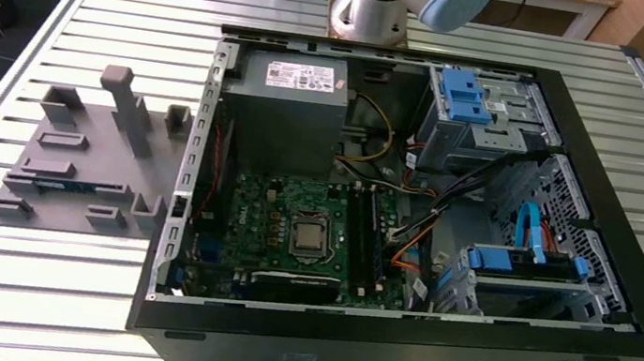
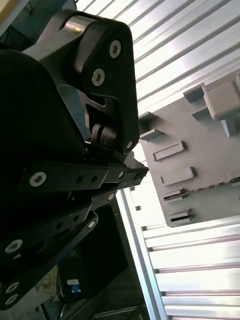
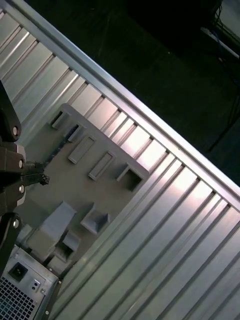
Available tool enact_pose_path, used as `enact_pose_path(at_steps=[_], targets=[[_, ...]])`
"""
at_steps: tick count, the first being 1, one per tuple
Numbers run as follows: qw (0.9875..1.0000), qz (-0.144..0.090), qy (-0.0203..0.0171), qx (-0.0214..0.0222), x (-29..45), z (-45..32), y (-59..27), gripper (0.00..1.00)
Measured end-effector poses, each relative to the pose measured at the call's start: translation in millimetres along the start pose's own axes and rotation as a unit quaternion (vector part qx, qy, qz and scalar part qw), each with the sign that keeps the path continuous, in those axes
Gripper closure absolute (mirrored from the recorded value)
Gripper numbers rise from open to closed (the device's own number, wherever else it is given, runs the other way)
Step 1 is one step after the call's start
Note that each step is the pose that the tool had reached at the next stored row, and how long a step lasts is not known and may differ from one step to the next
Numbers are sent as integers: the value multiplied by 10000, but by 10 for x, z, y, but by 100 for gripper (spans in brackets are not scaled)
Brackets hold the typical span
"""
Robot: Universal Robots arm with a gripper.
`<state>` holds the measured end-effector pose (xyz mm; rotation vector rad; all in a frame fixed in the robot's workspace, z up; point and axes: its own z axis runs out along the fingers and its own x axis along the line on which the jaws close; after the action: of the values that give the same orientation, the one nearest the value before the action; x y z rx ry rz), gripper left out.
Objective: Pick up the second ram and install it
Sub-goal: 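Pick up the second ram and move it above second insertion slot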
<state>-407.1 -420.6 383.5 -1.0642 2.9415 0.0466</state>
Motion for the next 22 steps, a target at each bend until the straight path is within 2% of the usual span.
enact_pose_path(at_steps=[3,6,12,15,17,20,22], targets=[[9999,-137,3,-4,1,0,0,89],[9992,-393,9,-9,1,3,0,89],[9959,-904,21,-21,1,6,1,89],[9935,-1135,26,-26,1,8,1,89],[9914,-1312,30,-30,2,10,0,89],[9876,-1566,37,-36,2,12,1,89],[9847,-1739,41,-39,2,14,1,89]])
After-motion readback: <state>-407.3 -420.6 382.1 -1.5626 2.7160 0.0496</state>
